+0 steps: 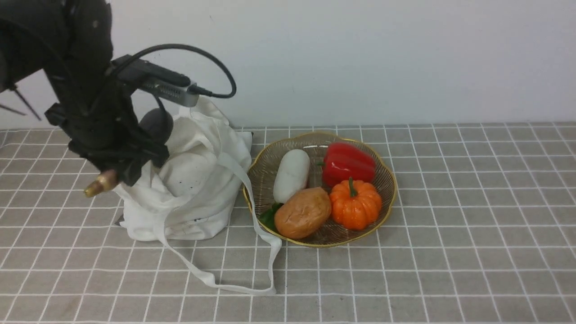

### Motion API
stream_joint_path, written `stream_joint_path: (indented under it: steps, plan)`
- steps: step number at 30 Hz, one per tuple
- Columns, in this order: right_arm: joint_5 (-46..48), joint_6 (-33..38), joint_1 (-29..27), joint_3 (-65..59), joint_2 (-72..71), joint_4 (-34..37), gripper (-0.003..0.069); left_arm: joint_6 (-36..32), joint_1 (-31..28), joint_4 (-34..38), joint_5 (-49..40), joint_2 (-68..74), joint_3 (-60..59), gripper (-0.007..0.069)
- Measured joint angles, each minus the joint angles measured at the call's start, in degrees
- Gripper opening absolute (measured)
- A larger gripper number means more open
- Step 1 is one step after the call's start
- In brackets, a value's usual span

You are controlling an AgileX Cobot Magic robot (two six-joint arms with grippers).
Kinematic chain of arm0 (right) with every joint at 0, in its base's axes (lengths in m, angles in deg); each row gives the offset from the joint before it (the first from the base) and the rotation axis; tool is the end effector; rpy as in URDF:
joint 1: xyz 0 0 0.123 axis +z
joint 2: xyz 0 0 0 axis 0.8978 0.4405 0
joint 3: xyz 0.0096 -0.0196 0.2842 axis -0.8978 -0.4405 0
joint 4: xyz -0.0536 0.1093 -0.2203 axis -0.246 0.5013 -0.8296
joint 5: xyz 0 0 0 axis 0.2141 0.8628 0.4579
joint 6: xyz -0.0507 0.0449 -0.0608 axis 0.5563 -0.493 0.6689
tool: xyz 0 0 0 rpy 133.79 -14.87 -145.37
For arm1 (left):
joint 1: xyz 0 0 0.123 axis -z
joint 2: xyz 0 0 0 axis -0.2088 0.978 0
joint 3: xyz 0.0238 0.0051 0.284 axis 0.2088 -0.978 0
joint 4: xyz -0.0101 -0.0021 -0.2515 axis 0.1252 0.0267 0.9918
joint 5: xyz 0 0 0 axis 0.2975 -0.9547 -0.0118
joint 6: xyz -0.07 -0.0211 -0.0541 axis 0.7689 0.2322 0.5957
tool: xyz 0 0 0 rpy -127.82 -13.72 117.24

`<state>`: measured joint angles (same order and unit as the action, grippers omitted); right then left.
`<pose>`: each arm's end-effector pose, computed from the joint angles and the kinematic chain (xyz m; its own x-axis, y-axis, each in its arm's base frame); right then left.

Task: Take vegetables from bag on grey coffee tablecloth place on plate.
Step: 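Take the eggplant out of the bag and place it in the plate with the left gripper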

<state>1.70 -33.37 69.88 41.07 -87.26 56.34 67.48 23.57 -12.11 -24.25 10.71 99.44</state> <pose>0.0519 0.0063 0.1721 -0.3031 0.0163 -0.9528 -0.0981 0.9940 0.0482 0.3404 -0.0589 0.2930 -0.9247 0.3381 -0.1750 0.3172 0.9384 0.1369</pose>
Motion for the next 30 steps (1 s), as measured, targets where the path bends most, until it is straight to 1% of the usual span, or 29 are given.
stream_joint_path:
  steps: [2, 5, 6, 8, 11, 14, 15, 17, 19, 20, 21, 22, 23, 25, 26, 27, 30]
  plan:
    - [0.0, 0.0, 0.0, 0.0, 0.0, 0.0, -0.0015, 1.6, 0.0, 1.6, -0.2, -4.5, -2.8, 0.0239]
    - [0.0, 0.0, 0.0, 0.0, 0.0, 0.0, -0.0015, 4.5, 0.7, 7.6, -0.3, -8.5, -3.5, 0.0239]
    - [0.0, 0.0, 0.0, 0.0, 0.0, 0.0, -0.0015, 4.6, 0.8, 8.1, -0.3, -8.7, -3.5, 0.0239]
    - [0.0, 0.0, 0.0, 0.0, 0.0, 0.0, -0.0015, 4.7, 3.0, 14.0, -0.2, -8.8, -3.5, 0.0239]
    - [0.0, 0.0, 0.0, 0.0, 0.0, 0.0, -0.0015, 4.8, 7.2, 17.3, 1.1, -5.7, -2.5, 0.0239]
    - [0.0, 0.0, 0.0, 0.0, 0.0, 0.0, -0.0015, 6.8, 11.3, 17.5, 1.6, -0.1, 1.0, 0.0239]
    - [0.0, 0.0, 0.0, 0.0, 0.0, 0.0, -0.0015, 6.9, 11.5, 17.5, 1.6, 0.4, 1.8, 0.0239]
    - [0.0, 0.0, 0.0, 0.0, 0.0, 0.0, -0.0015, 7.6, 14.6, 17.6, 1.6, 7.9, 8.6, 0.0239]
    - [0.0, 0.0, 0.0, 0.0, 0.0, 0.0, -0.0015, 7.7, 16.0, 17.6, 1.7, 11.9, 14.0, 0.0239]
    - [0.0, 0.0, 0.0, 0.0, 0.0, 0.0, -0.0015, 7.7, 16.1, 17.6, 1.7, 12.4, 14.0, 0.0239]
    - [0.0, 0.0, 0.0, 0.0, 0.0, 0.0, -0.0015, 7.8, 16.9, 17.1, 1.7, 16.8, 20.2, 0.0239]
    - [0.0, 0.0, 0.0, 0.0, 0.0, 0.0, -0.0015, 7.8, 16.9, 17.1, 1.7, 16.8, 20.2, 0.0239]
    - [0.0, 0.0, 0.0, 0.0, 0.0, 0.0, -0.0015, 7.8, 17.4, 15.6, 1.7, 20.7, 25.3, 0.0239]
    - [0.0, 0.0, 0.0, 0.0, 0.0, 0.0, -0.0015, 7.8, 17.7, 14.1, 1.7, 23.0, 28.2, 0.0239]
    - [0.0, 0.0, 0.0, 0.0, 0.0, 0.0, -0.0015, 7.8, 17.7, 11.5, 1.7, 25.9, 31.4, 0.0239]
    - [0.0, 0.0, 0.0, 0.0, 0.0, 0.0, -0.0015, 7.8, 17.7, 11.5, 1.7, 25.9, 31.8, 0.0239]
    - [0.0, 0.0, 0.0, 0.0, 0.0, 0.0, -0.0015, 7.8, 17.7, 8.5, 1.7, 29.9, 36.0, 0.0239]
